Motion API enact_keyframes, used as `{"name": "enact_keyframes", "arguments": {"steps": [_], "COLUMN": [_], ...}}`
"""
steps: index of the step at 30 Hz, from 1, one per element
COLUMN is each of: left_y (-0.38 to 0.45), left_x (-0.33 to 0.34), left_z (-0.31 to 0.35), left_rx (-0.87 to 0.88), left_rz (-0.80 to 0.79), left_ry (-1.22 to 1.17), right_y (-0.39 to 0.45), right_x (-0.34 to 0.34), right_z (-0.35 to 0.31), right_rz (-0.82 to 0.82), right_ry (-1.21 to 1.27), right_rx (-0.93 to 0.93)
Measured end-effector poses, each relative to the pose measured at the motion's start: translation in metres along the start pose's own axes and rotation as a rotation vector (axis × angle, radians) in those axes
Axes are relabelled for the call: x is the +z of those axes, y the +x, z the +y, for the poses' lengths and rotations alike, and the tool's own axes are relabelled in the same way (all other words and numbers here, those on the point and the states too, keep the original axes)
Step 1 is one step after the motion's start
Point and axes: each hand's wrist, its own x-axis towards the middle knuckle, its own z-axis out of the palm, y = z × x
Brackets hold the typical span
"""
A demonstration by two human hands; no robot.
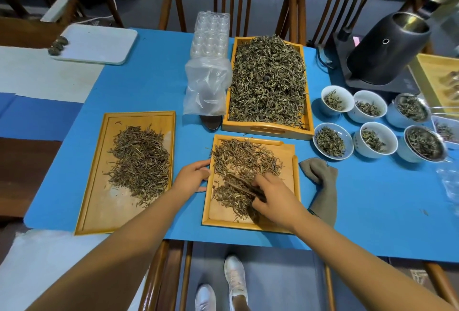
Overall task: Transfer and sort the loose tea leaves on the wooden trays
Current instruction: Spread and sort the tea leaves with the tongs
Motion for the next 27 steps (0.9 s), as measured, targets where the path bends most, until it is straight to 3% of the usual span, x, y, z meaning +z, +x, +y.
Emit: {"name": "enact_keyframes", "arguments": {"steps": [6,11,23,27], "left_y": [-0.002,-0.002,-0.002,-0.001], "left_x": [0.0,0.001,0.001,0.001], "left_z": [0.001,0.0,0.0,-0.001], "left_rx": [0.01,0.012,0.014,0.014], "left_rz": [0.004,0.004,0.014,0.01], "left_ry": [0.009,0.011,0.026,0.025], "right_y": [-0.019,-0.036,-0.027,-0.034], "right_x": [0.001,0.01,0.026,0.02], "right_z": [0.005,0.012,0.0,0.001], "right_rz": [0.165,0.145,0.053,0.096], "right_ry": [0.073,0.05,0.049,0.065], "right_rx": [0.067,0.117,0.046,0.041]}}
